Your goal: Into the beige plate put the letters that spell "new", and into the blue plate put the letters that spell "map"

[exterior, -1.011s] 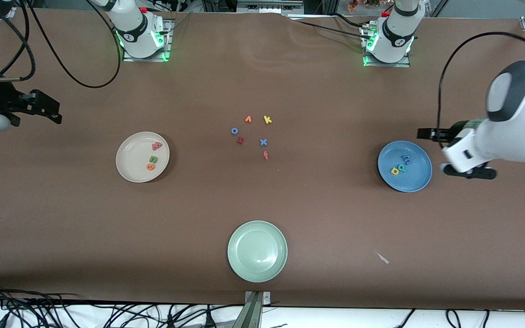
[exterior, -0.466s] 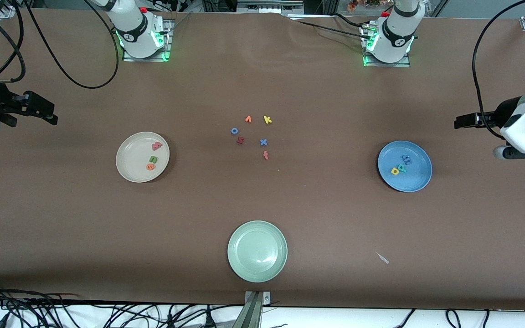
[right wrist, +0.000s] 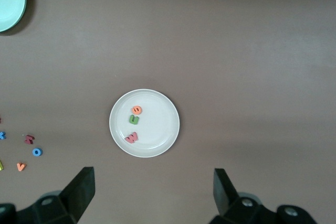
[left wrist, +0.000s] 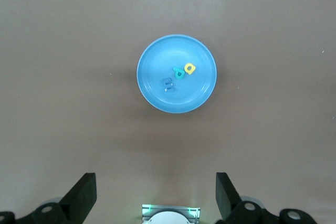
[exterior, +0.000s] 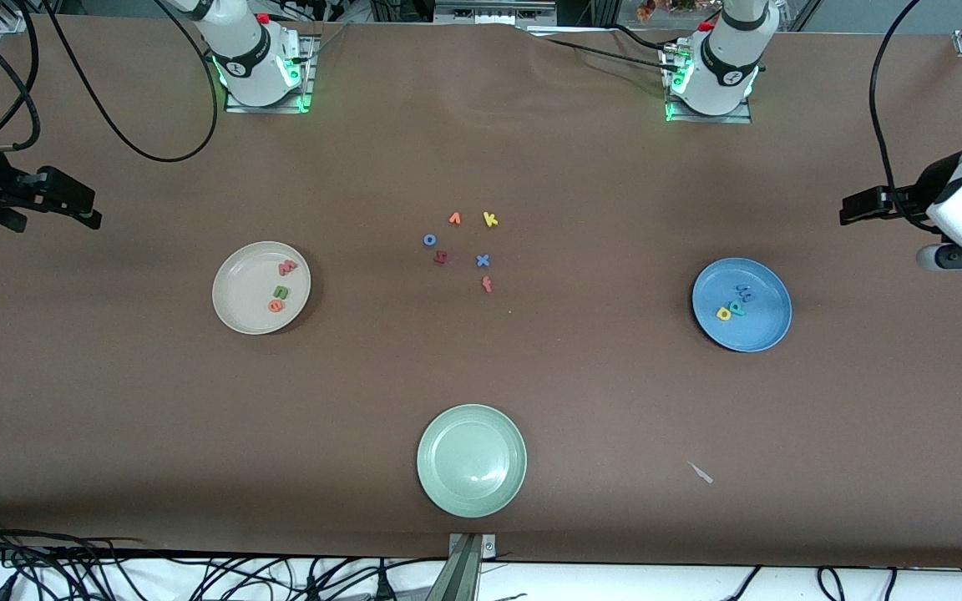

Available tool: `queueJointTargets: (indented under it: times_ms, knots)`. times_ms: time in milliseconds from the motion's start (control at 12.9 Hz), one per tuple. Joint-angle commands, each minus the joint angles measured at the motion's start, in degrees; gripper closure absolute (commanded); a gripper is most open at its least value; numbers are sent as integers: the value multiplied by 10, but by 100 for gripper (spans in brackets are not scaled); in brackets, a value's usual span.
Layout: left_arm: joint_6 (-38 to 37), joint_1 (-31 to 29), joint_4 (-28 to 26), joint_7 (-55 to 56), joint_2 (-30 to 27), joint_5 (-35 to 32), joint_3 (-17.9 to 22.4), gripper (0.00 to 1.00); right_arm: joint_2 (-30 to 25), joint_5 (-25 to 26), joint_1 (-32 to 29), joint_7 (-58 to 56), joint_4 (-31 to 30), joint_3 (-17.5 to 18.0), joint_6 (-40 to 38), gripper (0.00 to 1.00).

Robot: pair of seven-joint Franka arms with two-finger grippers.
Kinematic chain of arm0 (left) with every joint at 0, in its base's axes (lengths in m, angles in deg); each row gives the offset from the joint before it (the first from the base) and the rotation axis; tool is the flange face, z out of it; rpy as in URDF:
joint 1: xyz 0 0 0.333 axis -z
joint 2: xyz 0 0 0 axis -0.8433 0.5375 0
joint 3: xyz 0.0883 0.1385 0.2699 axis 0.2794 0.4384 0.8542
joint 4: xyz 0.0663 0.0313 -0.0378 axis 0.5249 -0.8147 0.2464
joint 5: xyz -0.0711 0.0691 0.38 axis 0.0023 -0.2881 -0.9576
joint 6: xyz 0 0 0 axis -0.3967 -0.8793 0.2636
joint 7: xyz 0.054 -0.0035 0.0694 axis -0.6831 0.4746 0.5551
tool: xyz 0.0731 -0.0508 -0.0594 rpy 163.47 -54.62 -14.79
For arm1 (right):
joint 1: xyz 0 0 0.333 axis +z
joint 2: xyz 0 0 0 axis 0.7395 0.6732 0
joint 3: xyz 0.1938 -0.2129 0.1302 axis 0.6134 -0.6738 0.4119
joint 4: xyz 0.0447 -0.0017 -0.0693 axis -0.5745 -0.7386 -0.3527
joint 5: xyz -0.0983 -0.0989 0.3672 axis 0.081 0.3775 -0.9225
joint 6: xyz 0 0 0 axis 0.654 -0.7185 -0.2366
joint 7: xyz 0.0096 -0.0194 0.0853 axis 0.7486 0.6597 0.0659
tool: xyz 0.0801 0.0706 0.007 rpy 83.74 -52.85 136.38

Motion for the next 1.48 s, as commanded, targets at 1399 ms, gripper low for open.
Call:
queueJointTargets:
  times_ms: [1399]
  knots:
    - [116, -1, 13, -5, -17, 33, 0, 0, 2, -11, -2, -7, 17, -4, -15, 0]
